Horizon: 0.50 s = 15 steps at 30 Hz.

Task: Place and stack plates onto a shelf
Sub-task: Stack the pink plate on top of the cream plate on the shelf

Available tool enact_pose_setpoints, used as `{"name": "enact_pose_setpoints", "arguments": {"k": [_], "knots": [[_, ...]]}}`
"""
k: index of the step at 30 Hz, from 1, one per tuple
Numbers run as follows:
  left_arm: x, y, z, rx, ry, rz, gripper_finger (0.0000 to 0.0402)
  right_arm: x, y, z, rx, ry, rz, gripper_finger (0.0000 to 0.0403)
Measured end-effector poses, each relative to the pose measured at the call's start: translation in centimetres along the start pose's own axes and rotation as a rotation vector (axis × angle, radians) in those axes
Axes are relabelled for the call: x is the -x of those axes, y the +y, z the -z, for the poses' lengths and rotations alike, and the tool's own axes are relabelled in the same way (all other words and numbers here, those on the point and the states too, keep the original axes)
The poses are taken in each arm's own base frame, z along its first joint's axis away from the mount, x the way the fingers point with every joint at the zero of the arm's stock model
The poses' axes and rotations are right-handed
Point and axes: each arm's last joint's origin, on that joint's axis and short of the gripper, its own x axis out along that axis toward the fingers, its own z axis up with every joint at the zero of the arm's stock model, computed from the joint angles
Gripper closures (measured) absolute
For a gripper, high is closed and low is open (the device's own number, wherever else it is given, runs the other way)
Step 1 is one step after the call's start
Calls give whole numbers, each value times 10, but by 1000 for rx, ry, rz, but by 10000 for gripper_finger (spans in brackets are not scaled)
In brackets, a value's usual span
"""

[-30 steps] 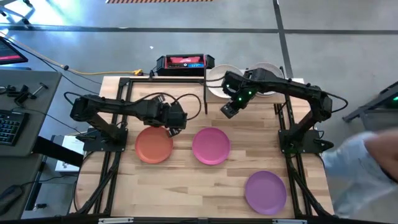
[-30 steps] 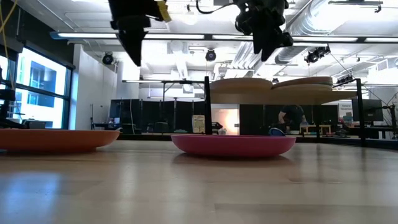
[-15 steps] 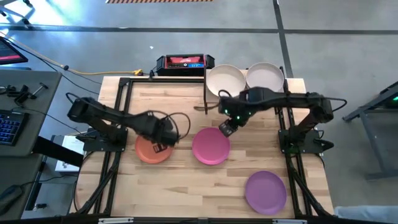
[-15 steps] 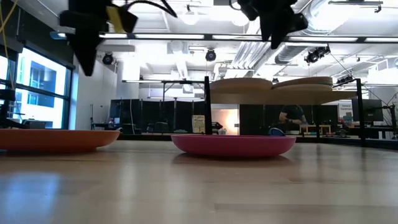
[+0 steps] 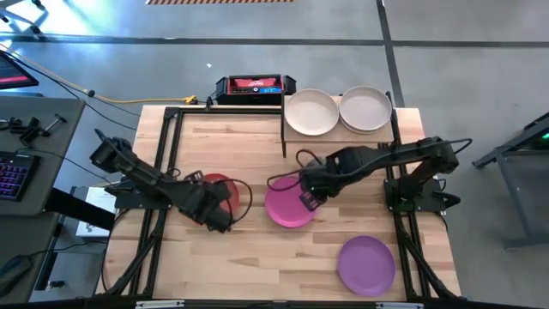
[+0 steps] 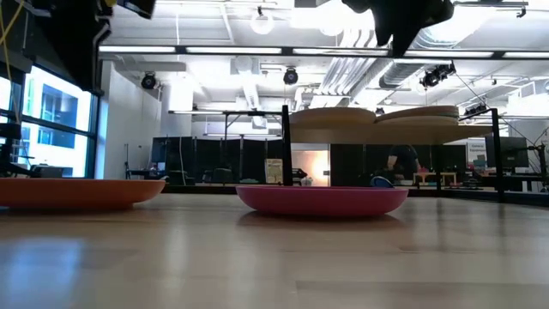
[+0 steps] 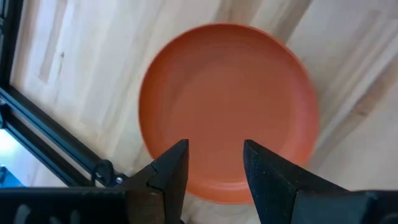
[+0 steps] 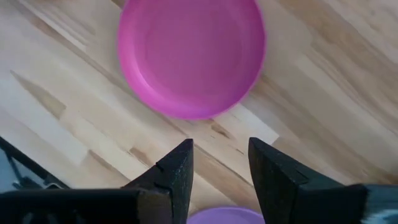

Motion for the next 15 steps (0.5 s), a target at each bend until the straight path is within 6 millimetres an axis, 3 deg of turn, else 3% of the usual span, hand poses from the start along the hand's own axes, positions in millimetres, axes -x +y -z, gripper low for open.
{"name": "enact_pose_setpoints", "arguments": {"k": [15], "knots": [[15, -22, 33, 72, -48, 54, 259, -53, 26, 0, 9, 32, 122, 269]]}}
